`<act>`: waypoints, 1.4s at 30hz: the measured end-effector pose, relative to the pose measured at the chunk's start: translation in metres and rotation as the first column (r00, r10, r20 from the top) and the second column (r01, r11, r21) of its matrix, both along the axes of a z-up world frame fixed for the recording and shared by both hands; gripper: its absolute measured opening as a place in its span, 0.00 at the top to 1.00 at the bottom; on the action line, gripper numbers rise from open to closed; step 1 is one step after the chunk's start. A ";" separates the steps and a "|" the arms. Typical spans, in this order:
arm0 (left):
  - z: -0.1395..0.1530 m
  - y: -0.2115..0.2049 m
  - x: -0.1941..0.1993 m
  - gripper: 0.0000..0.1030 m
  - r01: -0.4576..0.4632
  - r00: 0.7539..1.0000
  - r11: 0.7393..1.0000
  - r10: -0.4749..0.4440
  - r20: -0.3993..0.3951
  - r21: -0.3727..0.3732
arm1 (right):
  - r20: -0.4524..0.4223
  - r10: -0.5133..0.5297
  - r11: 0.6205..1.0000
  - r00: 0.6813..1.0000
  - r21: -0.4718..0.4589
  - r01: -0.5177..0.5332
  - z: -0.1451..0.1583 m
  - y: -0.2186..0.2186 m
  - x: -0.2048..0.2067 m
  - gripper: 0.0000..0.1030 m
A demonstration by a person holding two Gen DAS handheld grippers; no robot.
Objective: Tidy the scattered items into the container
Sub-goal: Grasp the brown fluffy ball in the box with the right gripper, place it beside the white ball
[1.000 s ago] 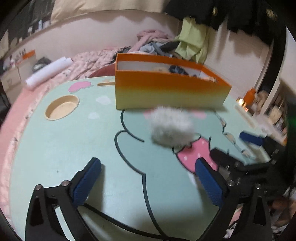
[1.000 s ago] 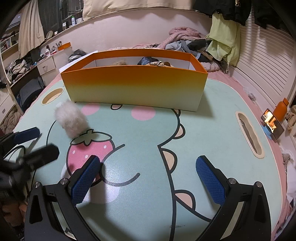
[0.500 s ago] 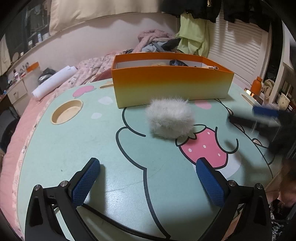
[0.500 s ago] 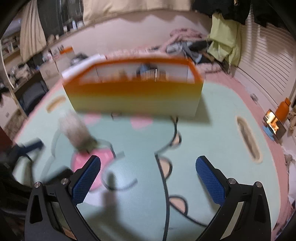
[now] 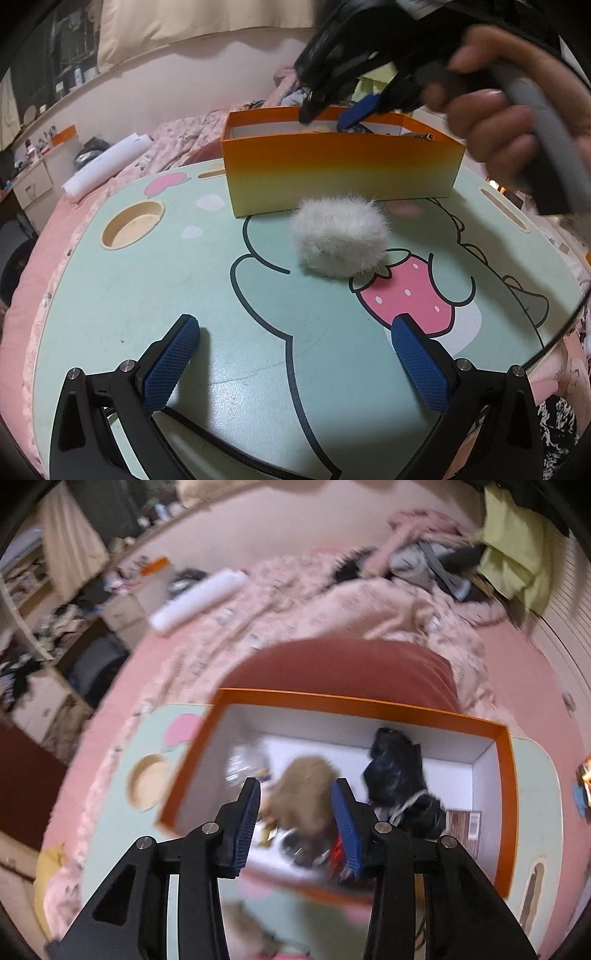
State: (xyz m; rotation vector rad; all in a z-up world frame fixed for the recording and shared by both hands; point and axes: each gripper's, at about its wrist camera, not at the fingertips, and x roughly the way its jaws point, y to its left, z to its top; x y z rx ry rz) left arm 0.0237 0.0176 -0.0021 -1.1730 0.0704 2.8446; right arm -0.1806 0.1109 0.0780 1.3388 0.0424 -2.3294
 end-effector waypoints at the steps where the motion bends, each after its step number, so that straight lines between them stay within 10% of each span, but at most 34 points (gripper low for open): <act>1: 0.000 0.000 0.000 0.00 0.001 1.000 1.000 -0.001 -0.001 0.001 | 0.014 -0.009 1.000 1.000 0.008 0.009 -0.005 -0.001 -0.003 0.59; 11: 0.001 0.000 -0.001 0.00 0.004 1.000 1.000 -0.004 -0.003 0.007 | 0.094 0.015 1.000 0.995 0.004 -0.015 -0.027 -0.006 -0.012 0.89; 22: 0.001 -0.001 -0.001 0.00 0.003 1.000 1.000 -0.003 -0.003 0.007 | -0.135 0.071 0.985 0.988 -0.147 -0.091 0.053 0.035 0.072 0.89; 31: 0.001 -0.001 -0.001 0.00 0.003 1.000 1.000 -0.003 -0.003 0.007 | -0.008 0.057 0.990 0.998 -0.131 -0.057 -0.022 0.057 0.107 0.88; 38: 0.001 -0.002 -0.001 0.00 0.003 1.000 1.000 -0.003 -0.004 0.006 | -0.052 -0.108 0.973 0.993 -0.209 0.095 -0.021 0.089 0.112 0.66; 41: 0.001 -0.001 -0.001 0.00 0.002 1.000 1.000 -0.002 -0.005 0.004 | -0.162 -0.131 0.978 0.978 -0.182 0.101 -0.008 0.098 0.134 0.21; 42: 0.001 -0.001 0.000 0.00 0.002 1.000 1.000 -0.002 -0.005 0.005 | -0.201 -0.130 0.983 0.971 -0.153 0.100 -0.008 0.098 0.143 0.20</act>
